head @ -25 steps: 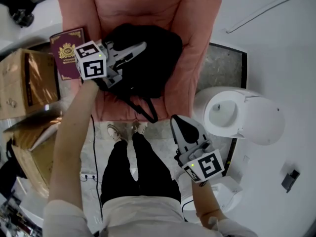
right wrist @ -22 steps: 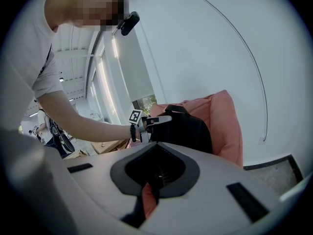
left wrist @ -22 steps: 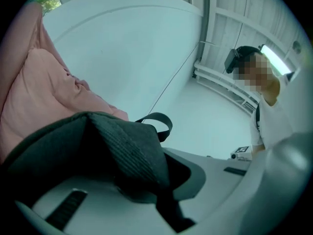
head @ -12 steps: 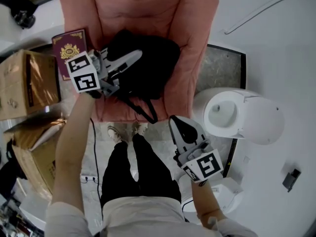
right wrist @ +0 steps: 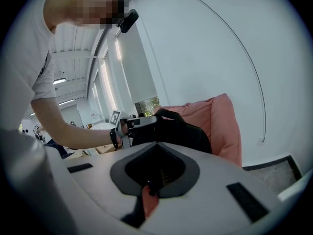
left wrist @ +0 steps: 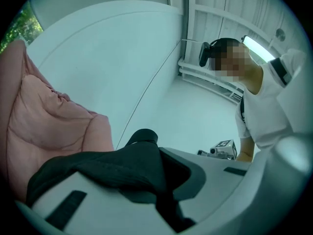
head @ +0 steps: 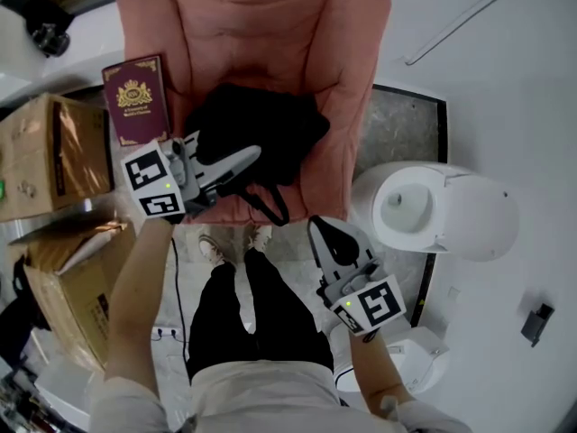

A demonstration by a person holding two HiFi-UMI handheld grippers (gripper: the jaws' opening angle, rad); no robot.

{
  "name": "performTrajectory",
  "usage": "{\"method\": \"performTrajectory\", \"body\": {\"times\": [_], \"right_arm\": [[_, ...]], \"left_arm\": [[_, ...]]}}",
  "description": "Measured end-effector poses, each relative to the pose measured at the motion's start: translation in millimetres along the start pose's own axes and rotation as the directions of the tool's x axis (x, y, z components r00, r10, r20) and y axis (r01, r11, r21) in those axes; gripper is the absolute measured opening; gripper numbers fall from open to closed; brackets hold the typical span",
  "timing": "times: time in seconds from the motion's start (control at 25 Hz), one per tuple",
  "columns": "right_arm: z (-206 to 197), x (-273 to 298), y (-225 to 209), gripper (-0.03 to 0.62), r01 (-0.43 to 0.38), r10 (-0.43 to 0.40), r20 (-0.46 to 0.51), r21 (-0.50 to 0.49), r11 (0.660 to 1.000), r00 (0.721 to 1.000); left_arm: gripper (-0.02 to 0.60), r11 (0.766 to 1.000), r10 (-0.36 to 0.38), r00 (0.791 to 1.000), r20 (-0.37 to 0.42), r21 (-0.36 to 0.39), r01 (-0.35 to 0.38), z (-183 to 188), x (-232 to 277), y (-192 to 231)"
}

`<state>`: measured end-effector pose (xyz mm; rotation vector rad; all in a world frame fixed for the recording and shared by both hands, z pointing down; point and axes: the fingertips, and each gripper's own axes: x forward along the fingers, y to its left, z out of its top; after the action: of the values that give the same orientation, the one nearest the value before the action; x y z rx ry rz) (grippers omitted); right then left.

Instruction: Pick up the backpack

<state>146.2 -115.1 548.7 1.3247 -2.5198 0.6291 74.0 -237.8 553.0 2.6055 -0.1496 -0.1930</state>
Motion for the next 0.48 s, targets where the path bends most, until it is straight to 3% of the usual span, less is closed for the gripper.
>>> {"method": "performTrajectory", "body": {"times": [0.2, 0.36, 0.48], "right_arm": [[2, -11, 13, 0.020, -0.002, 0.002, -0.003, -0.016, 1.000, 1.000], [2, -17, 17, 0.020, 0.008, -0.008, 0.003, -0.018, 1.000, 1.000], [12, -29, -4, 0.020, 0.093, -0.096, 0.070, 0.050, 0.994, 0.993]], "left_arm": [[0.032, 0.999, 0.034, 0.999, 0.032, 0.009, -0.034, -7, -7, -22], [0.032, 0.998, -0.025, 1.000, -0.010, 0.061, 0.025, -21, 0, -45], [0.032, 0.994, -0.079, 0.996, -0.039, 0.079, 0.082, -32, 5, -62]]}}
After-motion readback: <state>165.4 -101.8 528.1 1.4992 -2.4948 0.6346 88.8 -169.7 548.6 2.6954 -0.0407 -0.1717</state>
